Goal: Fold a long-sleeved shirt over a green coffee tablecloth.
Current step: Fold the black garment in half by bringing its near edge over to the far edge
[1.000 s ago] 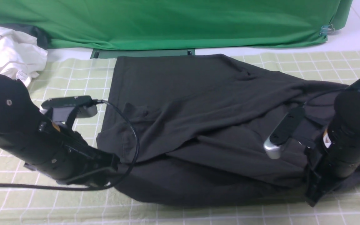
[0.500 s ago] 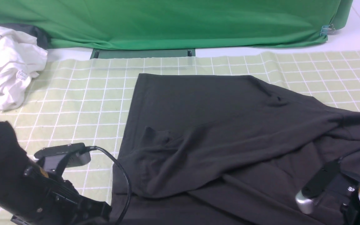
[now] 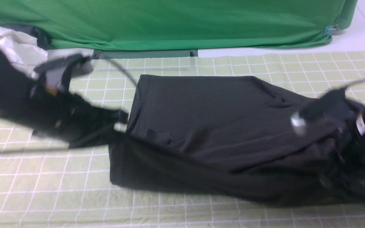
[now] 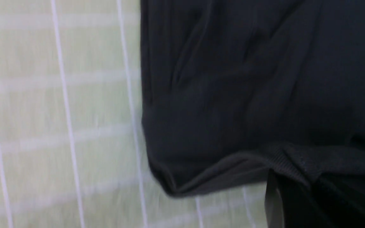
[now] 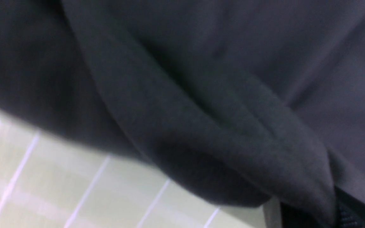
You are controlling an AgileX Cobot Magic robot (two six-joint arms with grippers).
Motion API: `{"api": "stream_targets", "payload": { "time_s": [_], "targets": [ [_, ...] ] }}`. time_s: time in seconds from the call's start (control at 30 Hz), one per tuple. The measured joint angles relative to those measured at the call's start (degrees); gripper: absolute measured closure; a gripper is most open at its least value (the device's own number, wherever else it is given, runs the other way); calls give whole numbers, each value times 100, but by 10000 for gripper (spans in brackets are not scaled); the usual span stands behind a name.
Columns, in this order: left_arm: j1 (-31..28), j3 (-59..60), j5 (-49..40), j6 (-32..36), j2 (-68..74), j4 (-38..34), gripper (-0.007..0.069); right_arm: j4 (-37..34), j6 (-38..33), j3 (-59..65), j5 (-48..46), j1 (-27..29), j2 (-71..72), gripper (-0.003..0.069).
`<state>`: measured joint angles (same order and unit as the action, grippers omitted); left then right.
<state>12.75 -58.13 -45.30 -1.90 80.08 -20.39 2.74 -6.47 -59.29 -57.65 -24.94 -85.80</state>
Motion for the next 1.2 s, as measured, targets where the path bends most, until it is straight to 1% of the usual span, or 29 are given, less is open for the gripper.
{"api": "stream_targets", "payload": {
  "time_s": [0.1,0.13,0.2,0.27,0.33,0.43,0.47,0.53,0.63,0.83,0.93,1.1,1.2],
  "targets": [
    [-5,-543,157,-28,685,87,597,4,0,-599,0,206,-525,624],
    [-4,-583,158,-27,685,87,597,4,0,-681,7,230,-600,624],
    [-4,-1132,175,-41,1323,87,597,4,0,-1206,32,368,-1069,624],
    [-4,-1390,175,-48,1573,87,597,4,0,-1409,37,420,-1237,624],
    [-31,-1993,100,-53,2084,92,597,4,-5,-1962,37,521,-1676,624],
    [-122,-2405,-19,-54,2436,57,597,-2,-5,-2333,37,604,-1966,625],
    [-254,-2717,-137,-85,2723,43,597,-7,-5,-2646,37,680,-2211,624],
    [-361,-2934,-208,-98,2897,37,597,-7,-5,-2821,37,733,-2343,624],
    [-670,-3487,-294,-89,3350,-85,597,-19,-45,-3484,37,886,-2848,624],
    [-912,-4026,-217,128,4006,-354,597,-46,-141,-4246,54,1061,-3542,624],
    [-968,-4345,-87,190,4381,-407,597,-64,-147,-4549,239,1126,-3897,624],
    [-1002,-4616,45,190,4726,-435,597,-64,-307,-4735,584,1183,-4232,621],
    [-1002,-4686,205,190,4975,-501,597,-58,-395,-4748,868,1190,-4427,603]
  ]
}}
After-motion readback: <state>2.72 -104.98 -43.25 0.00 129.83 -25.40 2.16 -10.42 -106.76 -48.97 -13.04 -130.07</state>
